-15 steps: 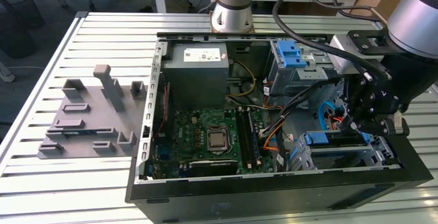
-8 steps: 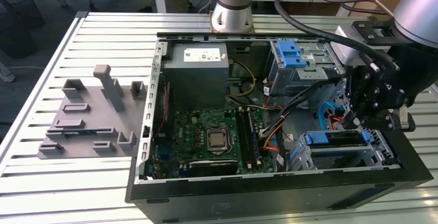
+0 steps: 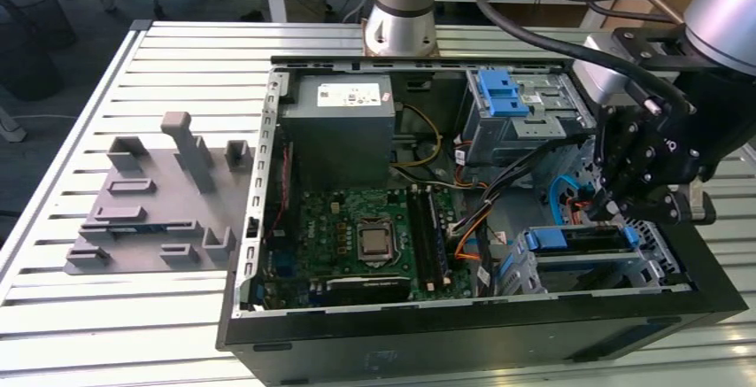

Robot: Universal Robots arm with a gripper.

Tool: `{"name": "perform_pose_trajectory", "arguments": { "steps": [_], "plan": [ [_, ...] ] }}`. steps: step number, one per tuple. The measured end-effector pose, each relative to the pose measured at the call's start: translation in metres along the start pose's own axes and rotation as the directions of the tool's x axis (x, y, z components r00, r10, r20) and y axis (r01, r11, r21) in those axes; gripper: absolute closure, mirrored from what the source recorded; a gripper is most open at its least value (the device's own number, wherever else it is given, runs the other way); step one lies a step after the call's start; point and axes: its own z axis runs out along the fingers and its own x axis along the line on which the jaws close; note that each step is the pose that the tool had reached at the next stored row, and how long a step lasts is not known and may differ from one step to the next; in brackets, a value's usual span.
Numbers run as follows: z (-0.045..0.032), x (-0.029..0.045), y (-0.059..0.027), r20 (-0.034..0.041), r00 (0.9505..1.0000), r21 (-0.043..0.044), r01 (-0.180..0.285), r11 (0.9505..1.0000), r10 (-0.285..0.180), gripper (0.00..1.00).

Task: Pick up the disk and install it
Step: 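Insert the second disk wire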

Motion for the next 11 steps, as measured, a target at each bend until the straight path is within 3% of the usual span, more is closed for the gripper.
{"name": "perform_pose_trajectory", "arguments": {
  "steps": [11],
  "plan": [
    [-0.0029, -0.0054, 0.0003, -0.0001, 1.0000, -0.0048, 0.002, 1.0000, -0.002, 0.89]
  ]
}}
